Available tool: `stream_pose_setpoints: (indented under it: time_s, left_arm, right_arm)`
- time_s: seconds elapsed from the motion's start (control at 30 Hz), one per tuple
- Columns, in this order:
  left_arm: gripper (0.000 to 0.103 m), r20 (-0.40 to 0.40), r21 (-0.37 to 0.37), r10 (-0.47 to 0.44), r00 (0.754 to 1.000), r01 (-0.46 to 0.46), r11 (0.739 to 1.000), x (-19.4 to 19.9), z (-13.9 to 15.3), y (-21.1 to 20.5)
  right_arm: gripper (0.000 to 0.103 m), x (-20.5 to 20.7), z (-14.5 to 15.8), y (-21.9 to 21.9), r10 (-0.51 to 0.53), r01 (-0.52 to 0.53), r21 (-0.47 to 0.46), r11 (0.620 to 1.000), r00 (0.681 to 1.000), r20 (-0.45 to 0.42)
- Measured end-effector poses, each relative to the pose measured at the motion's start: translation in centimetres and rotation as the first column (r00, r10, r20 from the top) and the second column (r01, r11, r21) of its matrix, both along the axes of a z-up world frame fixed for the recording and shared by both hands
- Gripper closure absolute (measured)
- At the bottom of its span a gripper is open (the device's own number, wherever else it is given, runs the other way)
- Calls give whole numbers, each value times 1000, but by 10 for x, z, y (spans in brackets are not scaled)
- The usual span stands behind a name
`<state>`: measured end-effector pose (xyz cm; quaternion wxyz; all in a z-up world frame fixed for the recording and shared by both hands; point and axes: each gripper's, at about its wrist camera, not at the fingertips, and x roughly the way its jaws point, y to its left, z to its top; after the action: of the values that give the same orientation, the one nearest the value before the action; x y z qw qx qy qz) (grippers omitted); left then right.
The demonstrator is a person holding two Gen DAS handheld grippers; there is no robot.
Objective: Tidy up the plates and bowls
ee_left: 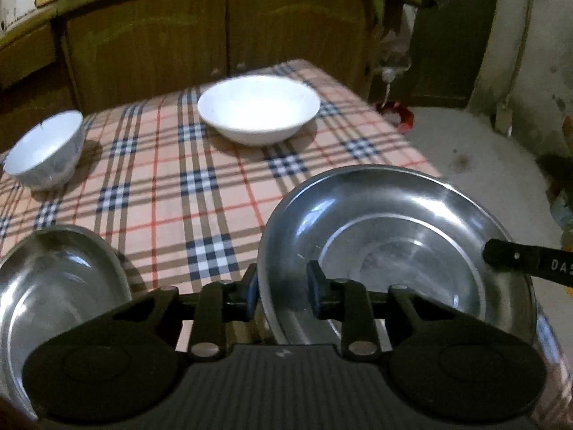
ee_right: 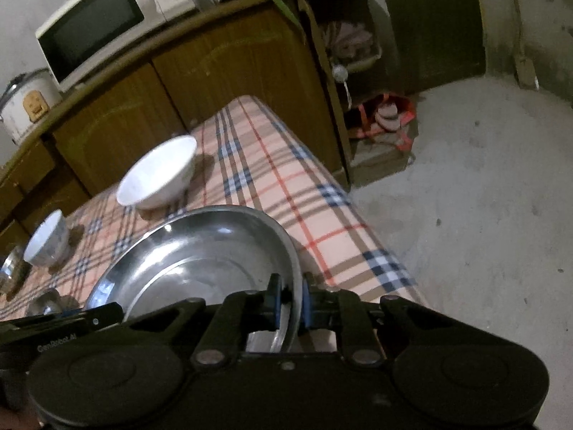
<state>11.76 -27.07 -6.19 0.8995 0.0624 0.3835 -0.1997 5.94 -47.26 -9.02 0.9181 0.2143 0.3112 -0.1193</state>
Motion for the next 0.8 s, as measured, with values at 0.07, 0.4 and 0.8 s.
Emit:
stream_pose_setpoints:
  time_s: [0.07,0.4,0.8]
  left_arm:
    - [77,11,-16,-6,1000,6,1000,-6,9,1]
    - [76,132,-15,-44,990,46,999,-42,57,4]
    - [76,179,-85,-29,983,45,995,-70,97,27]
  right_arm:
    - [86,-9,10,3,-2,3,-25,1000,1000,29]
    - [86,-59,53,18,-66,70,-26,997,986,150]
    - [86,-98,114,51,-64,92,-119,989,973,220]
